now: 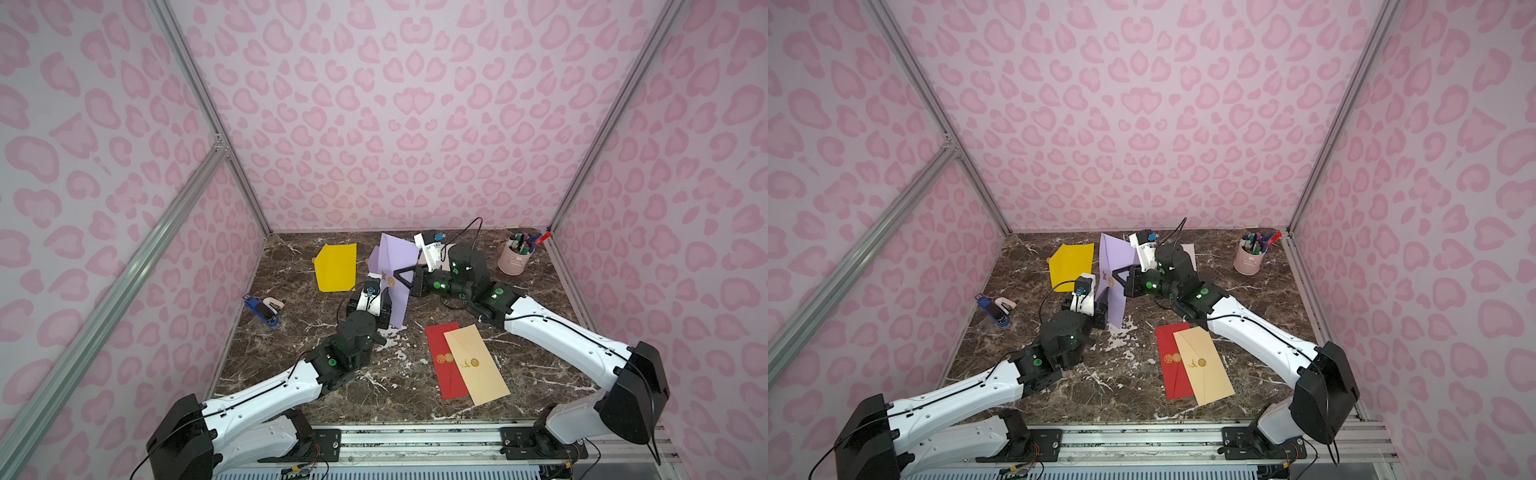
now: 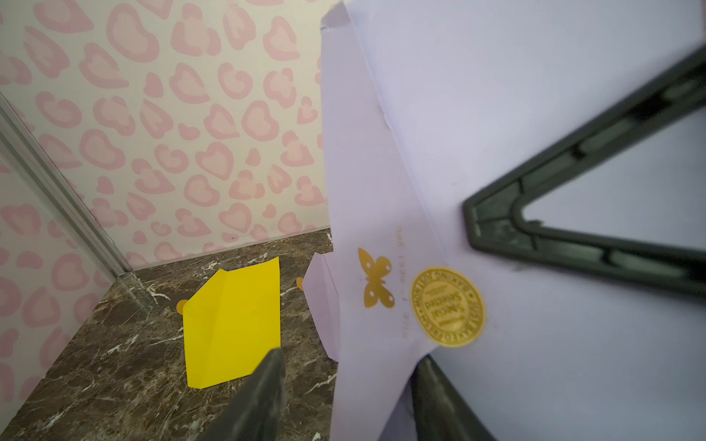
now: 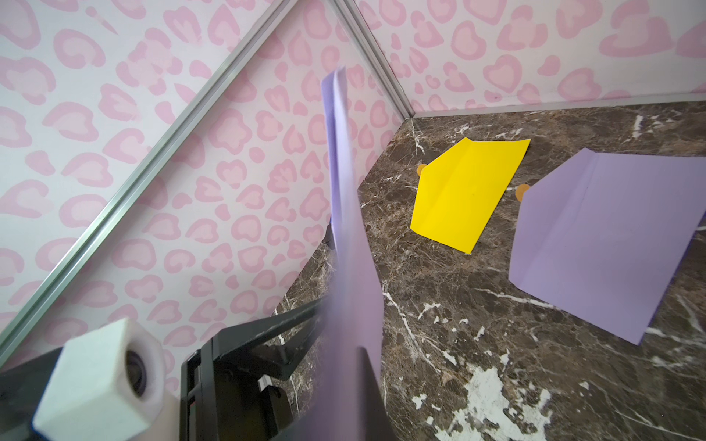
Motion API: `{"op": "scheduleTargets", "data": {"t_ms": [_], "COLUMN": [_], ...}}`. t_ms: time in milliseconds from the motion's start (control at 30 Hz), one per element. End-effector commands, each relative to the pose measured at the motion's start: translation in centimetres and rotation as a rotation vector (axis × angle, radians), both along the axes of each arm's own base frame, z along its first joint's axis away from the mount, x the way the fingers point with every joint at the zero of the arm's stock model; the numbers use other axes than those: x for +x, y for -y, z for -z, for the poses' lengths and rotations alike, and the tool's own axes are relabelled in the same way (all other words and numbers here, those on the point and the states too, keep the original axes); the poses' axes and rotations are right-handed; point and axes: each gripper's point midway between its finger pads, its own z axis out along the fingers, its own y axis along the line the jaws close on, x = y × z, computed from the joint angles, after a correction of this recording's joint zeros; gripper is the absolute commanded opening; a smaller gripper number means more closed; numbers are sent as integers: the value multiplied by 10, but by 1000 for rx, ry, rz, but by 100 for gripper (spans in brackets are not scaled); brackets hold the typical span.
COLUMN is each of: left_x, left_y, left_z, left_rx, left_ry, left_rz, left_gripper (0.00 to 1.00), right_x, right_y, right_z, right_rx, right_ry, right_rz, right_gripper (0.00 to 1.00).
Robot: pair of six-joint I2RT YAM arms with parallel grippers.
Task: Open the envelope
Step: Open the envelope flap on the envelope.
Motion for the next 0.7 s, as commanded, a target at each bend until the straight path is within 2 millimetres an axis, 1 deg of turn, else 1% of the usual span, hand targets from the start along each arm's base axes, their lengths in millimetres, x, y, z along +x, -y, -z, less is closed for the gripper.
{"op": "scheduleTargets", "data": {"t_ms": [0, 667], "left_x": [2, 2], "left_y": [-6, -6], "left_z": [-16, -16], "left_rx": [-62, -69], "left_ry": [48, 46], "left_rz": [-35, -37], "left_gripper": [55, 56], "right_x": [-9, -10], "right_y": [-1, 0], "right_z": [14, 15], "right_rx": [-36, -35], "right_ry": [-48, -50], "right_rz": [-37, -40], "right_gripper": [0, 0]}}
